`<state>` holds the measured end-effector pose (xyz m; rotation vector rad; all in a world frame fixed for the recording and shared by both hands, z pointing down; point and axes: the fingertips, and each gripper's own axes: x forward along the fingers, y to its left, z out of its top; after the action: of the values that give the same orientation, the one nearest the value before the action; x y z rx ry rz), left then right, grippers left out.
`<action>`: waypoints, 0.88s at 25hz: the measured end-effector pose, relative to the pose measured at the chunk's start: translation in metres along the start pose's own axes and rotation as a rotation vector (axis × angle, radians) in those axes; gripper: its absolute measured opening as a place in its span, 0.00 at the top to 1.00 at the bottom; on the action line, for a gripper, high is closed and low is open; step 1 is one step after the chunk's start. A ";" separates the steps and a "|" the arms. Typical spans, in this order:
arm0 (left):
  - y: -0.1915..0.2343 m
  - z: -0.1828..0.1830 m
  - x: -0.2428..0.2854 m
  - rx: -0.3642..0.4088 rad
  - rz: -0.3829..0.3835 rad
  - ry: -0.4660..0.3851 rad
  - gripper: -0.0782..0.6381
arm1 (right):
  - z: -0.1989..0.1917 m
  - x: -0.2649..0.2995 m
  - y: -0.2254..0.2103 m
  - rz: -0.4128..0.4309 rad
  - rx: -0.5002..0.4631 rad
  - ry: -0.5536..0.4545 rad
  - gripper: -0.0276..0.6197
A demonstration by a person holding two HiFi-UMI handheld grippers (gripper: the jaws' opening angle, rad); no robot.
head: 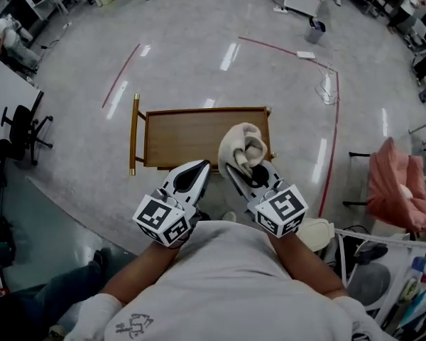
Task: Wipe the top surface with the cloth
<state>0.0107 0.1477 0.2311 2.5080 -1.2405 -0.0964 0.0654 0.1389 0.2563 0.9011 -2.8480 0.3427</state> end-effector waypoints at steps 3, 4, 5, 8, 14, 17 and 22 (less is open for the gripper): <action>-0.006 0.009 -0.010 0.019 0.019 -0.021 0.88 | 0.012 -0.011 0.010 -0.006 -0.011 -0.027 0.80; -0.006 0.011 -0.012 0.023 0.025 -0.027 0.88 | 0.013 -0.012 0.013 -0.005 -0.012 -0.032 0.80; -0.005 0.014 -0.014 0.027 0.033 -0.032 0.88 | 0.015 -0.012 0.015 -0.002 -0.011 -0.036 0.80; -0.006 0.020 -0.019 0.030 0.056 -0.053 0.88 | 0.017 -0.012 0.023 0.016 -0.014 -0.040 0.80; -0.008 0.023 -0.027 0.040 0.072 -0.060 0.88 | 0.023 -0.012 0.031 0.029 -0.023 -0.062 0.80; -0.008 0.022 -0.028 0.024 0.071 -0.052 0.88 | 0.027 -0.011 0.032 0.037 -0.005 -0.070 0.80; -0.015 0.021 -0.026 0.024 0.069 -0.053 0.88 | 0.031 -0.019 0.032 0.044 -0.003 -0.082 0.80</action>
<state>0.0013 0.1711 0.2041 2.4948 -1.3555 -0.1336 0.0601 0.1673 0.2174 0.8730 -2.9463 0.3130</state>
